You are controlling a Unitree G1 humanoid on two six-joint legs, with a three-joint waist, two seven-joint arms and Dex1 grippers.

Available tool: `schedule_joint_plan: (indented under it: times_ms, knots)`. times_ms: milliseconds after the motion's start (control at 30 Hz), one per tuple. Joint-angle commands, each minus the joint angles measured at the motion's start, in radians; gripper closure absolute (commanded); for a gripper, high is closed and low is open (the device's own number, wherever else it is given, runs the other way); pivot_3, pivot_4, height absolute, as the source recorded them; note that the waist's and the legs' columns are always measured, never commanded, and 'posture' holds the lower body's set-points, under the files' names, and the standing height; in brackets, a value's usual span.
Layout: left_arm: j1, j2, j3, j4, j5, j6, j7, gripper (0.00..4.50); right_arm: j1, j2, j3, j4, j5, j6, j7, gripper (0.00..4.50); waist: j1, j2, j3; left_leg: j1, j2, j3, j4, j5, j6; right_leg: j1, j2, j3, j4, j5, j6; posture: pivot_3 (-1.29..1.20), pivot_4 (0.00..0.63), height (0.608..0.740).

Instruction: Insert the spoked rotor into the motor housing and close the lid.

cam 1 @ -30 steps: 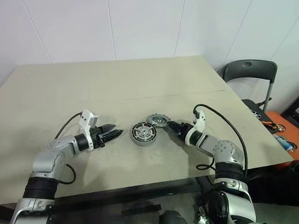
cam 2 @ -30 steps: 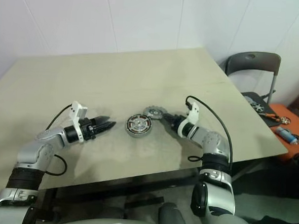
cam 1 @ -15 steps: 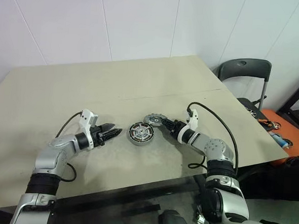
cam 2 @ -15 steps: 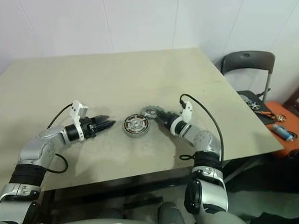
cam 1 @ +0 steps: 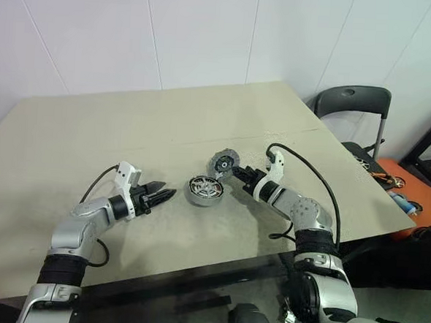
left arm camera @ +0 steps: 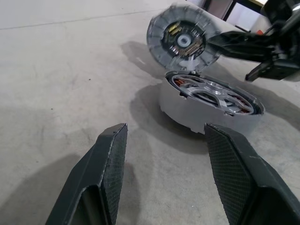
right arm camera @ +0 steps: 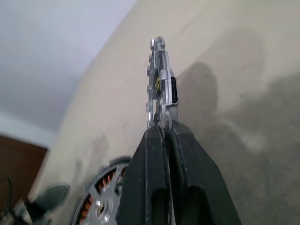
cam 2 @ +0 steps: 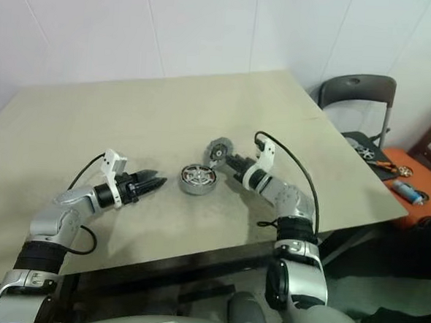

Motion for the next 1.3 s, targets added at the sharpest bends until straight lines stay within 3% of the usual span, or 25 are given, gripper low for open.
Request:
schedule_joint_plan:
  times_ms: [33,167,267,733,1000,1200,1300]
  knots:
    - [-0.026,0.007,0.013,0.011,0.005,-0.032,-0.013,1.71,0.059,-0.04,0.249,-0.195,-0.099,-0.014,0.092,4.49,-0.001,0.0,0.0,-0.001,0.0,0.0,0.0,0.0,0.0,-0.001,0.0,0.0,0.0,0.0,0.0,0.0,0.0,0.74]
    - [-0.048,0.009,0.015,0.054,0.013,-0.05,-0.025,1.71,0.123,-0.156,0.465,-0.363,-0.229,-0.109,0.181,4.49,0.0,0.0,0.0,-0.002,0.0,0.0,0.0,0.0,0.0,-0.002,0.0,0.0,-0.001,-0.001,0.001,0.0,0.0,0.74]
    - [-0.05,0.01,0.015,0.064,0.013,-0.059,-0.028,1.71,0.144,-0.214,0.546,-0.384,-0.328,-0.205,0.197,4.49,0.001,-0.001,0.0,-0.002,0.0,0.0,-0.001,0.0,0.0,-0.002,0.0,0.0,-0.003,-0.001,0.001,0.0,0.0,0.74]
    - [-0.023,0.017,0.022,0.043,0.007,-0.063,-0.031,1.71,0.164,-0.342,0.729,-0.227,-0.768,-0.766,0.156,4.49,0.005,-0.001,-0.001,-0.001,0.0,0.0,0.001,0.0,0.0,0.001,0.0,0.0,-0.003,-0.002,0.003,0.0,0.0,0.74]
    - [-0.007,0.013,0.022,0.015,0.003,-0.056,-0.022,1.71,0.222,-0.369,0.727,-0.226,-0.87,-0.918,0.149,4.49,0.006,-0.005,-0.003,-0.001,0.0,0.0,0.0,0.0,0.0,0.001,0.0,0.0,-0.003,-0.001,0.001,0.0,0.0,0.74]
    - [-0.003,0.007,0.017,-0.011,-0.001,-0.041,-0.009,1.71,0.219,-0.381,0.742,-0.191,-0.928,-0.941,0.175,2.7,0.012,-0.007,-0.004,0.0,0.0,0.0,0.001,0.0,0.0,0.002,-0.001,0.0,-0.003,-0.001,0.001,0.0,0.0,0.74]
    - [-0.004,0.006,0.016,-0.016,-0.002,-0.036,-0.006,1.71,0.228,-0.385,0.755,-0.181,-0.947,-0.967,0.188,2.7,0.016,-0.008,-0.004,0.003,0.0,0.0,0.001,0.0,0.0,0.005,0.0,0.0,-0.002,-0.003,0.003,0.0,0.0,0.74]
